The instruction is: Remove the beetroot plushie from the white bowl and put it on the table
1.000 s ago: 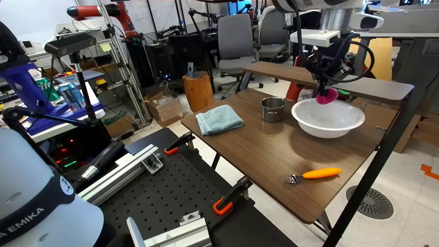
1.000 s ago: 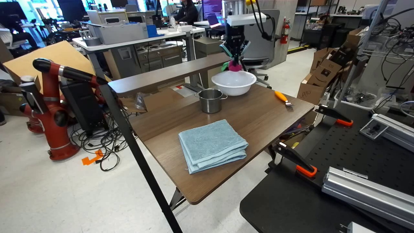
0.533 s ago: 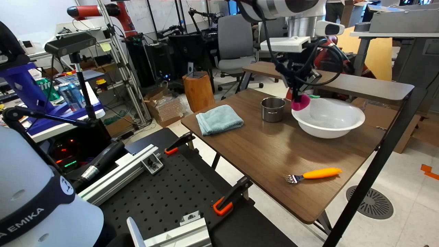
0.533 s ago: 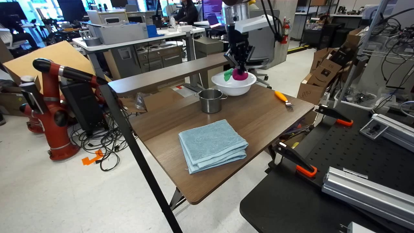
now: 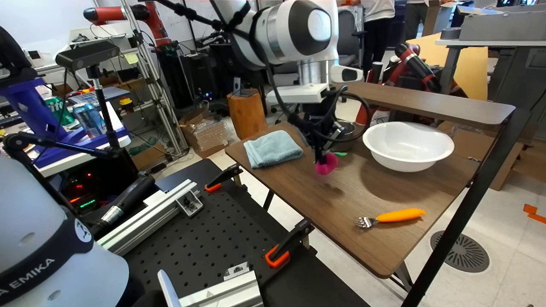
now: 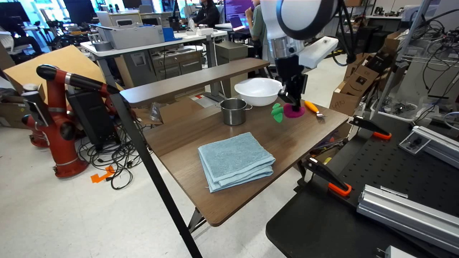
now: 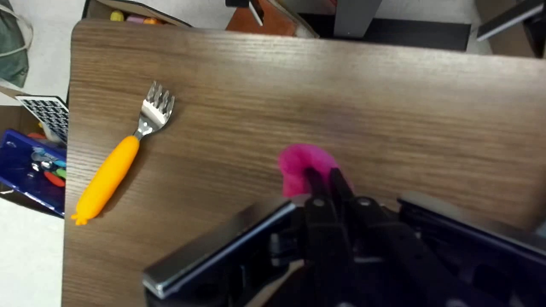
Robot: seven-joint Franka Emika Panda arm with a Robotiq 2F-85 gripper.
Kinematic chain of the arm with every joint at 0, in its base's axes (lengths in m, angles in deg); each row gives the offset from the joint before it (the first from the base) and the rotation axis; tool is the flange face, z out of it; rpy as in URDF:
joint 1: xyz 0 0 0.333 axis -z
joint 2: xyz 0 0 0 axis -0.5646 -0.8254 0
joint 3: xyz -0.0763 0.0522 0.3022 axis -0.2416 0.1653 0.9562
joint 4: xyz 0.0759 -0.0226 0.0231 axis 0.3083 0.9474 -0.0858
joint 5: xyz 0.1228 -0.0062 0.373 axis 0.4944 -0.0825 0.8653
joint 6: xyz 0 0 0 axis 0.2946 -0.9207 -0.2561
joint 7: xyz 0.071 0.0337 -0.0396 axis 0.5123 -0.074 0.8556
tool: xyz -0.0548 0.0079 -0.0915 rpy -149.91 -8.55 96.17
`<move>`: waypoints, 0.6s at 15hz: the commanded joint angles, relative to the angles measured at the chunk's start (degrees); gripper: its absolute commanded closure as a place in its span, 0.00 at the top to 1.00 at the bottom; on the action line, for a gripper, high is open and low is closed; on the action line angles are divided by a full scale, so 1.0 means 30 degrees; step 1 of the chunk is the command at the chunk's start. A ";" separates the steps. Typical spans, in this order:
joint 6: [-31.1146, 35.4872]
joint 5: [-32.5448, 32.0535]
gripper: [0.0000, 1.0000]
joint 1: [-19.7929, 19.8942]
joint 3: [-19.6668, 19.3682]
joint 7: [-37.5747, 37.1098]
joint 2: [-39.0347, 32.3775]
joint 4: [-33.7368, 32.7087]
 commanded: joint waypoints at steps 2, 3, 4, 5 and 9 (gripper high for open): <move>0.2978 -0.1869 0.01 -0.0386 -0.0031 -0.0270 0.1603 0.3473; 0.3173 -0.1921 0.01 -0.0397 0.0005 -0.0128 0.1650 0.3776; 0.3759 -0.1963 0.01 -0.0359 0.0016 -0.0073 0.1676 0.4085; 0.4024 -0.1808 0.01 -0.0236 0.0087 0.0209 0.1545 0.4166; 0.5019 -0.1540 0.01 -0.0032 0.0122 0.0950 0.1156 0.4240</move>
